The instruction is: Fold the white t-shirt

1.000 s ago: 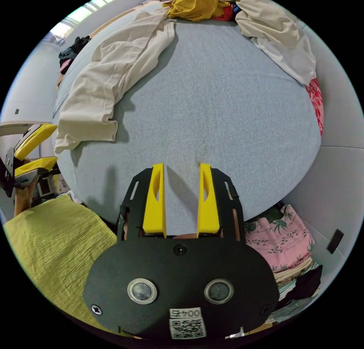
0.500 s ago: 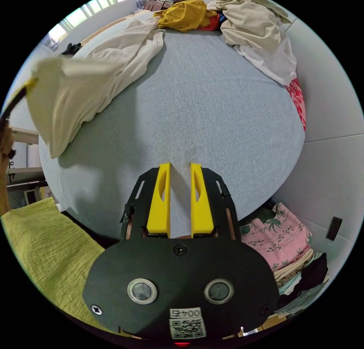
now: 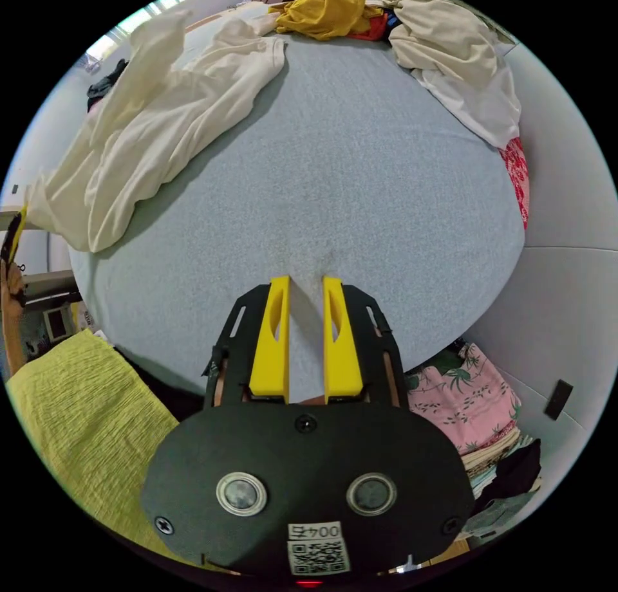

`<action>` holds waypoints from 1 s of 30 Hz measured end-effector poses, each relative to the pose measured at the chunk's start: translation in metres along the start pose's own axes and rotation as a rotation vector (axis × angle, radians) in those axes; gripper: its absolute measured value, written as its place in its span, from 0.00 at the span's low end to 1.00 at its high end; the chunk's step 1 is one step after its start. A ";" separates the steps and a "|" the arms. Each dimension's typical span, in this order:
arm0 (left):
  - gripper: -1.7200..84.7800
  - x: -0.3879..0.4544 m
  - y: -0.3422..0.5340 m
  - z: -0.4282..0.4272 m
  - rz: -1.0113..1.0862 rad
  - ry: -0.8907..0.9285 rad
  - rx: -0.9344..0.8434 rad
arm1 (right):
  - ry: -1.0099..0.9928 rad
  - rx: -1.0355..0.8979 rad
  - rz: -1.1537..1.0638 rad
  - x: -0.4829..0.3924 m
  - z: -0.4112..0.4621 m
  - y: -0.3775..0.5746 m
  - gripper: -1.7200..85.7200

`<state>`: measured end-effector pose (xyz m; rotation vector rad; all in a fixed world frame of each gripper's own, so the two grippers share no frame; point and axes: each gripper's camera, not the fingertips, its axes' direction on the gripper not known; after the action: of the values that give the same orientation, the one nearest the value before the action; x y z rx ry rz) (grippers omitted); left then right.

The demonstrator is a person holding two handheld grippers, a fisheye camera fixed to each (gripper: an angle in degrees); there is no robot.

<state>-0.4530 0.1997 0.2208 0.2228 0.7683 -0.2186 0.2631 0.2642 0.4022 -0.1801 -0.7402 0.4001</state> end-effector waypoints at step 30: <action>0.07 -0.139 0.153 0.036 0.099 0.280 -0.367 | -0.798 0.010 -0.356 -0.028 0.014 -0.105 0.18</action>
<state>-0.4838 0.3515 0.3626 -0.0589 1.0563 0.0518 0.2651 0.1577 0.4269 0.1378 -1.5265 0.1205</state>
